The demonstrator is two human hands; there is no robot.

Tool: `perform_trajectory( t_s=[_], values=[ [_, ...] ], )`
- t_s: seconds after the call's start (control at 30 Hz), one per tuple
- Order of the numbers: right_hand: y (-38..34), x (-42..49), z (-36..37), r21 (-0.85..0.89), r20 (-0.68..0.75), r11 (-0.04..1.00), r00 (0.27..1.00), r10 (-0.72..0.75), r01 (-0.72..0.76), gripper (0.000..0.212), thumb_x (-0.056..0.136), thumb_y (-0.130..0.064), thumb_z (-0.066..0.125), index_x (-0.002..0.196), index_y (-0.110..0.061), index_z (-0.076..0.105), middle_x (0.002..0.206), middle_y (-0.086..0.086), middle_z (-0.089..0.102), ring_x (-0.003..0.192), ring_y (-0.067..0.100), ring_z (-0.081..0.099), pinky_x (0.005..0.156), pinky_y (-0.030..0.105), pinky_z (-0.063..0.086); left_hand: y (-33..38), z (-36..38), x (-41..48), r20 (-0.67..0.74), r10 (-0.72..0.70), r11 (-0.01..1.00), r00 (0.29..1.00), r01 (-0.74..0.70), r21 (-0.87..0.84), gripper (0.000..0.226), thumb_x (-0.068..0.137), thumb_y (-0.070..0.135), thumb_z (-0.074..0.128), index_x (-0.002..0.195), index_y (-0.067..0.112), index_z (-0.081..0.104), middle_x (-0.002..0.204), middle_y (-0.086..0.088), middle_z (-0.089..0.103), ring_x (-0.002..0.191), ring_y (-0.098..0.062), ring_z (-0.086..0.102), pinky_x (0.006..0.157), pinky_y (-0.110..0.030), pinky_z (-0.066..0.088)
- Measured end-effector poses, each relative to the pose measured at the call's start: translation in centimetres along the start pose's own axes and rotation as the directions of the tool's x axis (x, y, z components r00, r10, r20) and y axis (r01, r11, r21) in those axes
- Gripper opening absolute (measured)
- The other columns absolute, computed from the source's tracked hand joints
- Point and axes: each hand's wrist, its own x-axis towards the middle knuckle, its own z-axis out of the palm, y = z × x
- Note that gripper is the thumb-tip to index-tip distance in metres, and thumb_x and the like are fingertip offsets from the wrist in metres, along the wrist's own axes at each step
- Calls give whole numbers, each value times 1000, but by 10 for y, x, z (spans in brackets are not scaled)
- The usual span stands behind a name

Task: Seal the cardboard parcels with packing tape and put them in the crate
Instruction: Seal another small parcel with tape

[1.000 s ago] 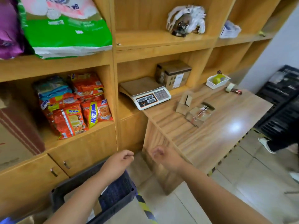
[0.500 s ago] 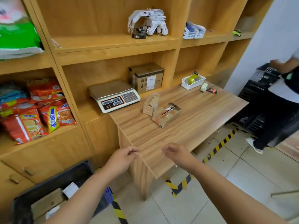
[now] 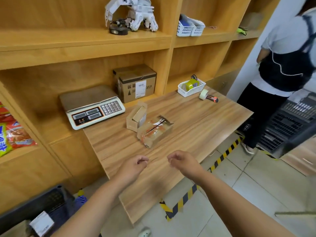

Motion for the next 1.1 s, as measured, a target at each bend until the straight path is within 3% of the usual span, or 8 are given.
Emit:
perform_trajectory(
  t_s=[0.13, 0.37, 0.5, 0.6, 0.7, 0.8, 0.97, 1.1],
  values=[
    [1, 46, -39, 5, 18, 998, 998, 56, -56, 14, 92, -11, 52, 98, -13, 64, 89, 5, 64, 83, 15, 57, 70, 23, 44, 24, 20, 59, -2, -47, 997, 999, 47, -54, 12, 91, 20, 59, 91, 32, 63, 98, 1, 67, 89, -13, 60, 76, -23, 43],
    [11, 122, -96, 64, 3, 993, 995, 98, -98, 13, 90, -6, 52, 90, -11, 63, 84, 6, 60, 81, 18, 55, 67, 24, 41, 50, 33, 156, -44, -80, 997, 996, 80, -16, 16, 90, 16, 58, 102, 24, 66, 110, 2, 65, 104, -12, 57, 87, -24, 42],
    [23, 158, -115, 77, 71, 992, 993, 92, -97, 17, 92, -7, 51, 81, -16, 61, 83, 4, 61, 79, 17, 56, 68, 24, 42, 55, 41, 192, -93, -121, 976, 988, 135, 171, 34, 91, 19, 55, 124, 19, 60, 123, -2, 62, 112, -18, 56, 89, -25, 41],
    [31, 188, -130, 111, 109, 990, 991, 77, -90, 20, 92, -1, 51, 78, -15, 59, 85, 5, 59, 74, 14, 54, 60, 11, 41, 57, 49, 216, -160, -129, 918, 979, 179, 355, 49, 90, 24, 54, 138, 24, 46, 135, -5, 52, 125, -25, 44, 95, -27, 37],
    [41, 217, -149, 142, 169, 985, 983, 71, -95, 22, 91, 3, 52, 77, -13, 59, 88, 9, 57, 71, 15, 53, 55, 10, 40, 55, 62, 233, -227, -201, 818, 953, 291, 496, 68, 88, 31, 55, 149, 28, 24, 154, -6, 22, 142, -27, 15, 111, -35, 21],
    [53, 239, -173, 123, 241, 988, 968, 66, -98, 26, 91, 4, 51, 74, -13, 60, 85, 10, 58, 68, 14, 54, 58, 13, 43, 54, 78, 245, -312, -303, 742, 900, 429, 515, 77, 87, 35, 56, 151, 33, 12, 158, -6, 3, 145, -29, -4, 115, -45, 13],
    [71, 267, -227, 39, 259, 998, 966, 27, -39, 20, 92, 1, 50, 78, -9, 62, 98, 17, 64, 76, 18, 59, 66, 18, 44, 52, 114, 258, -343, -390, 718, 855, 515, 468, 75, 89, 30, 55, 152, 26, 15, 159, -5, 0, 145, -31, -8, 117, -45, 16],
    [87, 282, -268, -37, 323, 999, 946, 17, -6, 18, 92, -4, 50, 81, -9, 63, 98, 0, 65, 90, 14, 60, 68, 12, 44, 54, 145, 264, -366, -365, 716, 856, 509, 478, 76, 88, 23, 54, 152, 21, 15, 159, -14, -1, 146, -34, -8, 119, -41, 2]
  ],
)
